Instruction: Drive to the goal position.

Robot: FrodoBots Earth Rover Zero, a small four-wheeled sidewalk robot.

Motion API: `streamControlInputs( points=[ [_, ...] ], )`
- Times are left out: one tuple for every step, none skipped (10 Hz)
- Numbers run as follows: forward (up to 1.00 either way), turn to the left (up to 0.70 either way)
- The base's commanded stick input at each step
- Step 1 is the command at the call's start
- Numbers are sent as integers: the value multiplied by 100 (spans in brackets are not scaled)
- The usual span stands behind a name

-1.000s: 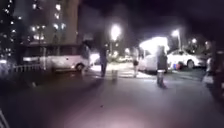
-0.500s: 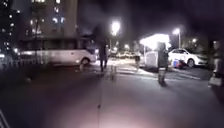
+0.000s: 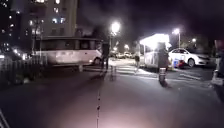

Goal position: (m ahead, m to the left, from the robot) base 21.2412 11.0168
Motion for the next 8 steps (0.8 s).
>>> streamControlInputs(
  points=[
    [0,0],
    [6,0],
    [22,0],
    [41,0],
    [45,0],
    [45,0],
    [45,0],
    [45,0]
  ],
)
